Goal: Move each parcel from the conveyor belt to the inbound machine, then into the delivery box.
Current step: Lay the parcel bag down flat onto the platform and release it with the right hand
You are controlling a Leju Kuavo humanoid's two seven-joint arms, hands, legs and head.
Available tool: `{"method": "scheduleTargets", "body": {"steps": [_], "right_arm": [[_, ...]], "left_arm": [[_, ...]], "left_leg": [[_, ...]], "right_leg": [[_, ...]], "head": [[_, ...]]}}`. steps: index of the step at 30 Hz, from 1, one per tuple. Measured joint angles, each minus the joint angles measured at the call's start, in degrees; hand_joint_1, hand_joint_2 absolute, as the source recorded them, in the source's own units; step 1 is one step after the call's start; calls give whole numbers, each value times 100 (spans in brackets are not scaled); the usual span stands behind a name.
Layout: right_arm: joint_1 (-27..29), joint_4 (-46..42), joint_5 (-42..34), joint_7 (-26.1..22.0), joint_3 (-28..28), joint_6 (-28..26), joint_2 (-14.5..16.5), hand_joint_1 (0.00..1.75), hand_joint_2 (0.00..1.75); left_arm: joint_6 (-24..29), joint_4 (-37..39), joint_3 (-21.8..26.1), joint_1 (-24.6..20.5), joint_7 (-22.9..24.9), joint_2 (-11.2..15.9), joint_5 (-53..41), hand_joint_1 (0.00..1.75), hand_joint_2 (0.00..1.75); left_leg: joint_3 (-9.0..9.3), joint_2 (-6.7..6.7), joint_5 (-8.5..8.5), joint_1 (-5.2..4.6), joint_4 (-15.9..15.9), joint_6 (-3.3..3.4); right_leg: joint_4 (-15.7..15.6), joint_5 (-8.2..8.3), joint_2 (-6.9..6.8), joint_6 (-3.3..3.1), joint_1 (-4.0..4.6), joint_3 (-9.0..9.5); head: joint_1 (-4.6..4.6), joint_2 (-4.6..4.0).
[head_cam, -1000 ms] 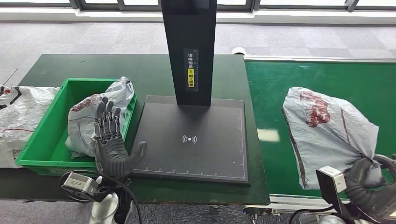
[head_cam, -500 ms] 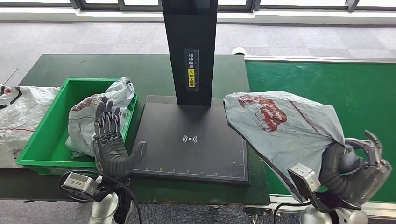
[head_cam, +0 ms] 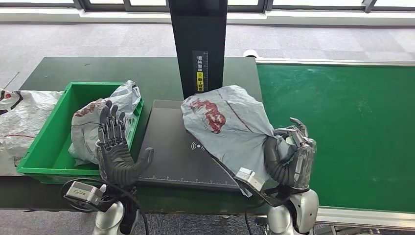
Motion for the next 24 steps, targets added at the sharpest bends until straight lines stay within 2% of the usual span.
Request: {"method": "scheduleTargets", "body": {"steps": [5,10,15,24], "right_arm": [[-146,716,-195,194,237,148,-11,175,175],[-212,973,-289,320,266,256,-24,175,175],[-794,2454,-836,275,272,560,-27,175,175],[-1006,3018,-871,257,272,580,-28,175,175]], "left_arm": [[73,-13,1,1,0,0,11,0,175],[74,-21,0,0,0,0,5,0,175],[38,-28,0,-2,0,0,-36,0,175],[37,-28,-1,-3,0,0,-36,0,175]], "left_leg": [[-3,-2,-1,0,0,1],[-3,-1,-1,0,0,1],[-1,-1,0,-1,0,1],[-2,0,-2,-1,0,0]], "right_leg": [[-1,-1,-1,0,-2,0],[-1,-1,-1,0,-3,0],[-2,1,-1,1,-5,-3],[-1,-1,2,0,-5,-8]], "head": [[1,0],[1,0],[1,0],[1,0]]}}
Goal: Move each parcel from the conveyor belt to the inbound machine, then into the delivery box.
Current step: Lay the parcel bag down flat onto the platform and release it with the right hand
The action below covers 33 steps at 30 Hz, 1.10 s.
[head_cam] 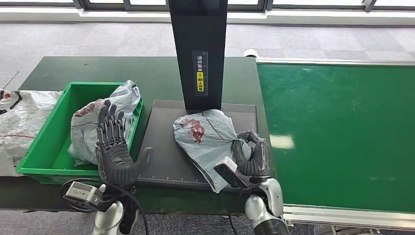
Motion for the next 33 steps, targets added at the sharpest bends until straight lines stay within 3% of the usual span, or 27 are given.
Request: {"method": "scheduleTargets", "body": {"steps": [2,3,4,6,7,8,12,19,33], "right_arm": [[-49,117,-47,-2,-1,5,-3,175,175],[-77,191,-78,-8,-1,-8,-8,163,175],[-103,261,-108,-14,-2,-25,-14,129,175],[-139,388,-166,-14,-2,-45,-31,41,175],[-150,443,-195,4,-3,-26,-42,10,175],[-157,497,-226,34,-4,9,-54,0,175],[-166,676,-368,91,-29,73,-113,0,175],[-107,733,-715,-278,-120,-166,-148,0,175],[-43,691,-758,-370,-157,-275,-148,0,175]], "left_arm": [[2,0,0,-1,0,0,5,0,175],[4,1,0,-3,0,0,9,0,175],[7,1,0,-6,0,0,13,0,175],[11,2,1,-10,0,-1,14,0,175],[20,2,0,-11,0,-1,5,0,175],[35,0,-8,-12,0,-2,-8,0,175],[111,-6,-65,-21,0,0,-74,0,175],[116,1,-70,-24,0,0,-55,0,175],[119,14,-70,-25,0,0,-37,0,175]], "left_leg": [[0,1,-1,0,0,0],[0,1,-1,0,0,0],[0,1,-1,0,0,0],[1,1,0,0,0,0],[1,1,0,0,0,0],[1,1,0,0,0,0],[1,1,0,0,0,0],[1,4,-1,0,0,-1],[1,5,-1,0,0,-1]], "right_leg": [[0,0,2,0,0,-2],[-1,0,2,0,0,-2],[-1,0,3,0,0,-3],[-1,0,3,0,0,-2],[-1,0,3,0,0,-2],[-1,0,4,0,-1,-2],[-1,1,5,0,-1,-2],[-1,1,10,0,0,-6],[-1,1,11,0,-1,-6]], "head": [[0,0],[0,0],[0,0],[0,0],[0,0],[0,0],[0,0],[0,0],[0,0]]}}
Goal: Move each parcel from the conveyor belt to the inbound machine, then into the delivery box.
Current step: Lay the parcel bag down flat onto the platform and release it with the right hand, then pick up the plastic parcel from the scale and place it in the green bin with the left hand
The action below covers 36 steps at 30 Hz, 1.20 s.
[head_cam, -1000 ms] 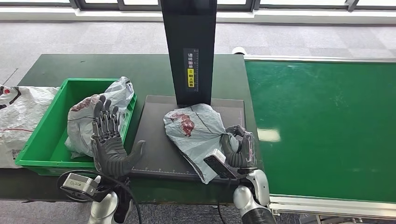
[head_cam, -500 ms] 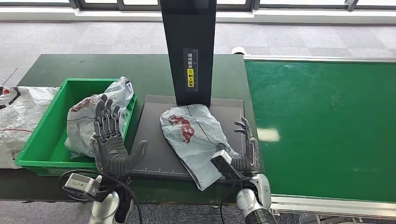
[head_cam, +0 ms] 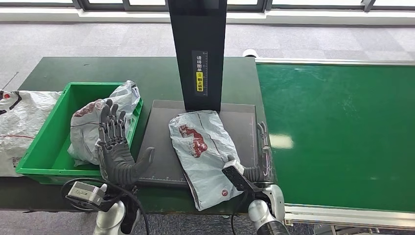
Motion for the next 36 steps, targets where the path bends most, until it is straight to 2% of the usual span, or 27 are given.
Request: {"method": "scheduleTargets", "body": {"steps": [3,6,15,19,24,28,36], "right_arm": [[139,-294,-82,-292,-13,-210,34,0,175],[408,-1004,-141,-645,-80,-309,145,0,175],[1032,-4077,-290,-738,-215,-342,172,0,175],[1231,-5569,-156,-752,-230,-359,171,0,175],[1355,-6596,13,-750,-227,-356,166,0,175],[1406,-7032,33,-742,-226,-352,164,0,175],[1417,-7228,22,-738,-152,-327,161,0,175]], "left_arm": [[38,2,0,0,0,1,49,0,175],[74,3,0,0,0,3,69,0,175],[-78,248,-1,-140,1,0,-200,0,175],[-132,975,-139,-560,3,-27,-1061,0,175],[93,2178,-358,-1096,72,-134,-1863,0,175],[288,2853,-386,-1373,210,-207,-2135,0,175],[1413,4508,-631,-2088,916,-407,-2887,0,175]], "left_leg": [[-1,-1,0,0,0,0],[-2,-2,-1,0,0,-1],[-3,3,-3,-7,2,4],[2,1,-3,-9,2,5],[8,7,-3,-11,2,5],[10,8,-2,-11,2,5],[9,5,-1,-10,2,7]], "right_leg": [[0,0,-1,0,0,0],[0,0,-1,0,0,-3],[-3,0,-4,2,-7,-11],[-3,2,-6,5,-8,1],[-3,6,2,8,-12,3],[-3,8,6,10,-11,5],[-2,8,3,10,-11,12]], "head": [[0,0],[-1,0],[-1,0],[-1,0],[1,0],[0,0],[0,0]]}}
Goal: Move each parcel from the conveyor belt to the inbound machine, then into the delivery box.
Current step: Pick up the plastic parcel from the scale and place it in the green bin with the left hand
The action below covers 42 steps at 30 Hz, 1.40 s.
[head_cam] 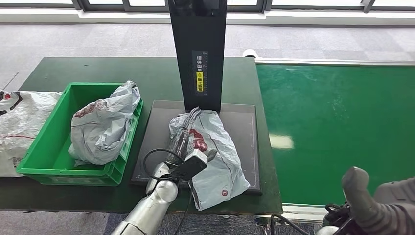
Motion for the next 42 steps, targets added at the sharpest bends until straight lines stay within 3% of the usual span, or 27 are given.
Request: {"method": "scheduleTargets", "body": {"steps": [9,17,18,19,21,22,24,30,42], "right_arm": [[-8,-2,-4,7,58,5,-7,0,175],[-8,-20,-58,2,58,5,-7,0,175],[-8,-20,-64,2,58,5,-7,0,175],[-8,-20,-70,2,58,5,-7,0,175],[-7,-20,-83,1,58,5,-7,0,175],[-6,-21,-91,1,58,5,-7,0,175],[-4,-29,-117,1,58,5,-7,0,175],[0,-52,-191,9,58,5,-9,0,175],[7,-81,-260,13,40,5,-9,0,175]], "left_arm": [[115,726,-265,-240,126,-57,-100,0,175],[417,1560,-930,-572,1787,-76,-1529,2,175],[391,1647,-1063,-604,1937,-76,-1614,14,175],[359,1729,-1199,-633,2072,-76,-1692,42,175],[294,1861,-1431,-687,2292,-76,-1818,120,175],[258,1924,-1537,-715,2389,-76,-1876,150,175],[188,2043,-1739,-774,2587,-76,-2012,169,175],[62,2291,-2187,-945,3010,-74,-2314,175,175],[13,2443,-2500,-1080,3182,-74,-2434,175,175]], "left_leg": [[-1,-1,-1,0,0,0],[-2,-1,0,0,0,1],[-2,-1,0,0,0,1],[-2,-1,0,0,0,1],[-2,-1,0,0,0,1],[-1,-2,0,0,0,1],[-1,-3,0,0,0,1],[3,-4,0,0,-1,2],[17,-4,0,0,-1,2]], "right_leg": [[0,-1,0,1,1,-1],[0,-1,-2,1,0,1],[0,-1,-2,1,0,1],[0,-1,-2,1,0,2],[0,-1,-2,1,-1,2],[0,-1,-3,1,0,2],[0,-2,-4,1,0,3],[0,-2,-5,1,0,9],[0,-2,-5,1,0,22]], "head": [[0,0],[0,0],[0,0],[0,0],[0,0],[0,0],[0,0],[0,0],[0,0]]}}
